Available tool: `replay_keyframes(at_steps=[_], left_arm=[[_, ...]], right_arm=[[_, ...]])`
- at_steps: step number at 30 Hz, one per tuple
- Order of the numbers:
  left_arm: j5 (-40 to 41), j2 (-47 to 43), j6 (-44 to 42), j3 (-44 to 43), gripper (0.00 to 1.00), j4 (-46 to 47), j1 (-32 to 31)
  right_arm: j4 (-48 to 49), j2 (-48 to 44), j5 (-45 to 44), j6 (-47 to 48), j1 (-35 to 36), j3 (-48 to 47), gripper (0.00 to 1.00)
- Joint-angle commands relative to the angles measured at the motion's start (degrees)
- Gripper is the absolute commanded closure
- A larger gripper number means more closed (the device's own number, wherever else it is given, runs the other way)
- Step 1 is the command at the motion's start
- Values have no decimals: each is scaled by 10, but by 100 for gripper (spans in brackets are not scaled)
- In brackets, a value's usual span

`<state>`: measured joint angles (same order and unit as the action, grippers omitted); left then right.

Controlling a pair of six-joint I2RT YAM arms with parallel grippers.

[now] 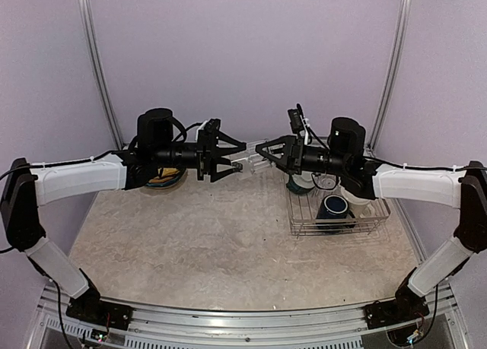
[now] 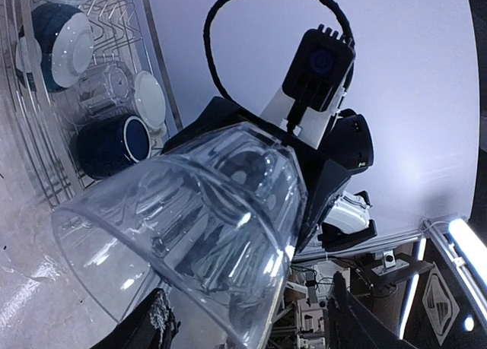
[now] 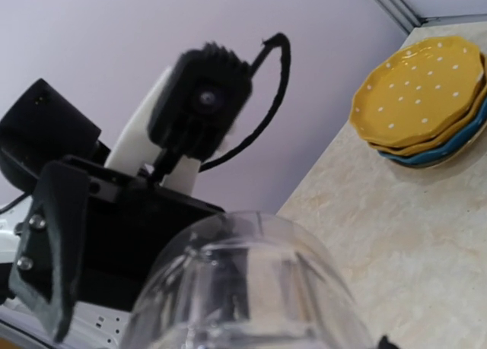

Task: Unload the mixed dishes from the dish rack
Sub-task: Pass from the right arm to the left

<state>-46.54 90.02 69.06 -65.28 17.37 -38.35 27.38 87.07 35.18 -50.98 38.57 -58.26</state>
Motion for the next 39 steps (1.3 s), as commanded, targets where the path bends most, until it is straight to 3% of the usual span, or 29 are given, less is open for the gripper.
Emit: replay_keyframes(at_steps=[1, 10, 16, 18, 25, 28, 33, 39], left_arm=[[-20, 8, 8, -10, 38, 41, -7], [-34, 11, 15, -9, 70, 71, -7], [-32, 6, 10, -9, 92, 71, -6], [-29, 5, 5, -11, 99, 61, -6], [7, -14, -53, -31, 100, -60, 0], [26, -28, -69, -29, 100, -101, 10], [49, -51, -98, -23, 100, -166, 31], [144, -84, -182, -48, 100, -378, 61]], right_arm=[[55, 12, 16, -16, 11, 1, 100], [89, 14, 12, -31, 13, 18, 100], [88, 13, 4, -33, 13, 24, 84], [79, 13, 0, -28, 13, 23, 73], [-40, 3, -45, 25, 12, 1, 19], [-84, 0, -63, 46, 12, -8, 5], [-132, 2, -82, 65, 9, -20, 0], [-199, 6, -111, 94, 7, -43, 0]])
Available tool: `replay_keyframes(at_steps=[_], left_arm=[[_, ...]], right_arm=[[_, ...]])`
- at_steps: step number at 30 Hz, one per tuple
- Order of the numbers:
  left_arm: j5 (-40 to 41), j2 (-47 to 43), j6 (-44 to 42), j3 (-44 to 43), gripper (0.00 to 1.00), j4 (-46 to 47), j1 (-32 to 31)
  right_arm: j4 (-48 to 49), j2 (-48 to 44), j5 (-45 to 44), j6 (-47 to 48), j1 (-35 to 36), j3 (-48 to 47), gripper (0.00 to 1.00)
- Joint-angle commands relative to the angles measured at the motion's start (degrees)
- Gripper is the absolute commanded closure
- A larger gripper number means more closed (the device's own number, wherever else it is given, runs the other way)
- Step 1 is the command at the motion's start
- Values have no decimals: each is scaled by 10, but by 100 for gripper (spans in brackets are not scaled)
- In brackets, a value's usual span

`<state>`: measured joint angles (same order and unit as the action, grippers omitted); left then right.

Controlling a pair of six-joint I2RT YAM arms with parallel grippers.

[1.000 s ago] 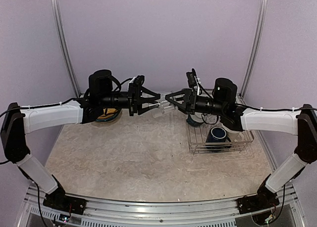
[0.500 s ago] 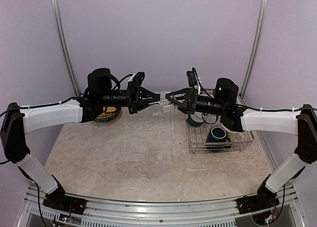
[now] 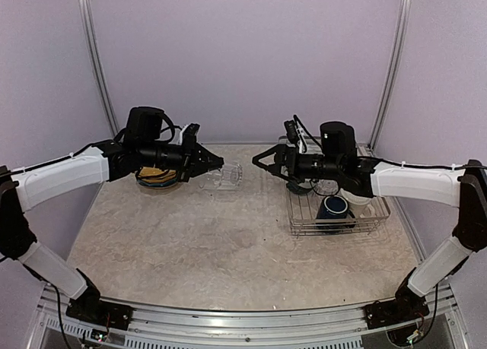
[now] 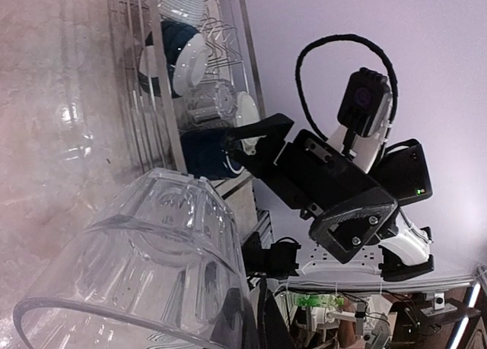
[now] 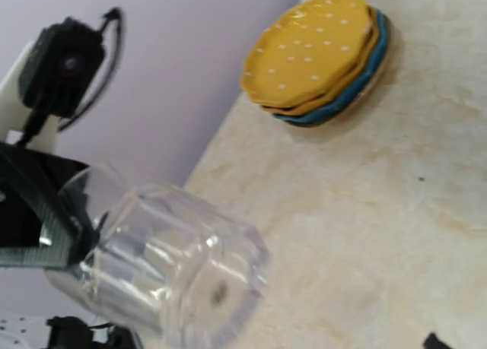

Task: Unload the mixed dishes from the dish rack
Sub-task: Pass from the right arm to the left, then place the cup at the corner of the board.

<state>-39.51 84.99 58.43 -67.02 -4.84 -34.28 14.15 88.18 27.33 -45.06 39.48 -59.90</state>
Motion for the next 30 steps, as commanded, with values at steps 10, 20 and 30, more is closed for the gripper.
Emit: replay_keyframes(at_steps=[10, 20, 30], left_arm=[[226, -78, -163, -28, 100, -414, 141], [330, -43, -252, -46, 100, -515, 277], [370, 67, -285, -118, 100, -526, 372]], right_arm=[[-204, -16, -128, 95, -4, -74, 0], [-309, -16, -215, 128, -5, -131, 0], [-401, -25, -346, 115, -5, -170, 0]])
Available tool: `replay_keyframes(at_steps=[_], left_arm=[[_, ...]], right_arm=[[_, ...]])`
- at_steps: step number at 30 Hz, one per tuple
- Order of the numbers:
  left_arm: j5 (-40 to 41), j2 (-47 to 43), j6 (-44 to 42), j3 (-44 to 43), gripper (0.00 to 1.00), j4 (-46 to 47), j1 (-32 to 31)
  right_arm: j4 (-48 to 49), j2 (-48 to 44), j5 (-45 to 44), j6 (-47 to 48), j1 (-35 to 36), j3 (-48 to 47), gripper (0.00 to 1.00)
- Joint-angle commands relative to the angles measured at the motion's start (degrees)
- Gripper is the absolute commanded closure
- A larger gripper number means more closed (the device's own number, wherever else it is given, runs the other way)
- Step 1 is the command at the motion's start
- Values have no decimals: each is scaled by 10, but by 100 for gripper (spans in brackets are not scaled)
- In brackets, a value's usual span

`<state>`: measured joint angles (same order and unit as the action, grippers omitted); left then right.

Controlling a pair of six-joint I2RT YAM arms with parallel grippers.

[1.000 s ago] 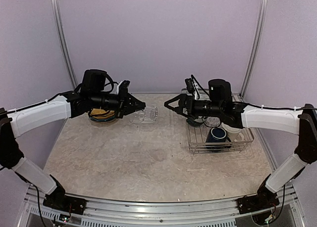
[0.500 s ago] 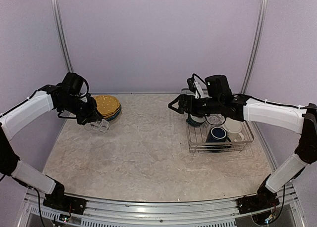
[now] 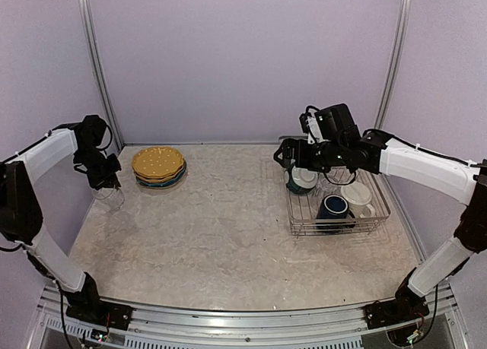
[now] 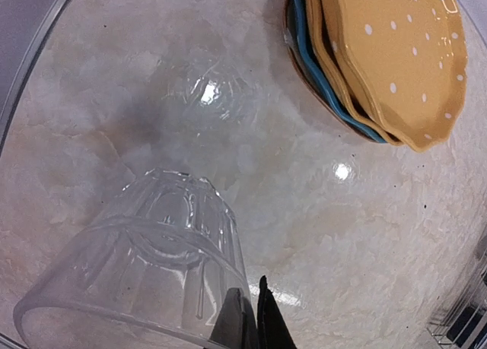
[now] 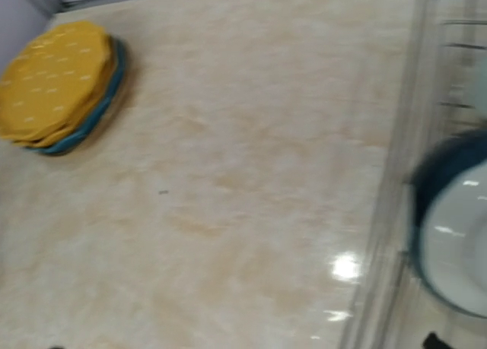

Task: Unload the mixed dishes from the dish rack
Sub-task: Place the cup at the corner of the board.

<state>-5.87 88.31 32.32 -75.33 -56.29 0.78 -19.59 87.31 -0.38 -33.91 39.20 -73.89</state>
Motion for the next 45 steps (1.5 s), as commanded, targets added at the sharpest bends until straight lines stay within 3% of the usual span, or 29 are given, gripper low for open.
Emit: replay_keyframes(at_steps=[1, 10, 26, 36, 45], left_arm=[[30, 51, -24, -42, 100, -9, 27], [36, 148, -26, -105, 100, 7, 54], [32, 233, -27, -131, 100, 7, 55], [21, 203, -36, -111, 68, 11, 55], [2, 80, -47, -75, 39, -5, 54]], right_arm=[[-77, -15, -83, 7, -3, -36, 0], [-97, -32, -90, 117, -10, -38, 0], [-95, -64, -84, 122, -25, 4, 0], [-115, -69, -127, 111, -26, 1, 0], [-177, -59, -193, 122, -33, -7, 0]])
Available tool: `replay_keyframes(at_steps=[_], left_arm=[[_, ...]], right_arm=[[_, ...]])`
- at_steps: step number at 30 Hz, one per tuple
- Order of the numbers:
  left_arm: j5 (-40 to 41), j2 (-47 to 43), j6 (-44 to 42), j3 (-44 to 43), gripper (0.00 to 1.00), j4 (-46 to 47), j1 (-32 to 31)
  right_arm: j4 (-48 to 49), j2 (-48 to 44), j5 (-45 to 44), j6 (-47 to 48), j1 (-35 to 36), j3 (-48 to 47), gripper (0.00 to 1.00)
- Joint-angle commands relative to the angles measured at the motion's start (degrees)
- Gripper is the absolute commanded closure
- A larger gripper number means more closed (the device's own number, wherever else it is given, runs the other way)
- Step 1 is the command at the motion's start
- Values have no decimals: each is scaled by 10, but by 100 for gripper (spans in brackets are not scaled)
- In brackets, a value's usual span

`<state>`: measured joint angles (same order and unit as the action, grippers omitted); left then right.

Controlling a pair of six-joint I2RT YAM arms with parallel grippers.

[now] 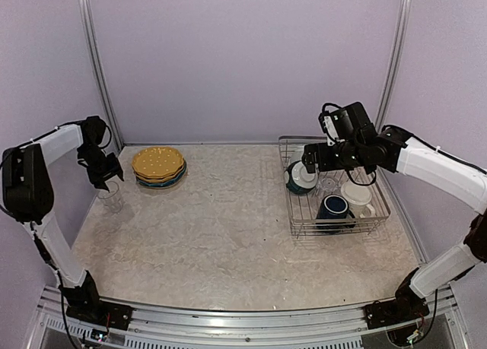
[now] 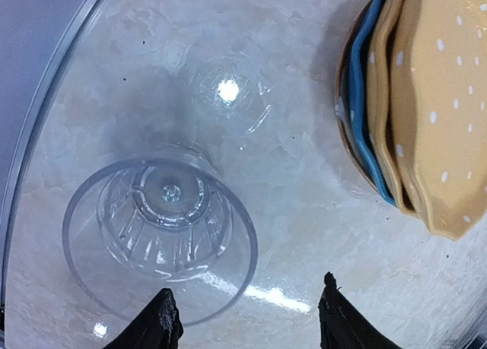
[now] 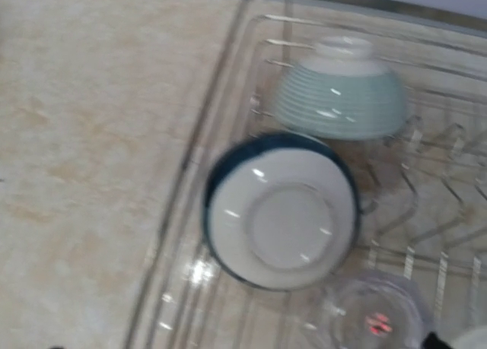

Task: Unload the mixed dishes from the dish rack
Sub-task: Place the cup at the corner of the board, then grab the cup from the dish rack.

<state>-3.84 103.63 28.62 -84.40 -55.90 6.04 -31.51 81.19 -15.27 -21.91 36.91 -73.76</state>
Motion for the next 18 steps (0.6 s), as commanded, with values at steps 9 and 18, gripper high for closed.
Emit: replay_keyframes(at_steps=[9, 18], left_arm=[[-168, -254, 11, 96, 9, 38, -23], [-124, -337, 49, 143, 1, 63, -167]], right_arm=[[-103, 46, -53, 8, -42, -12, 0], [-86, 66, -8, 44, -82, -4, 0]])
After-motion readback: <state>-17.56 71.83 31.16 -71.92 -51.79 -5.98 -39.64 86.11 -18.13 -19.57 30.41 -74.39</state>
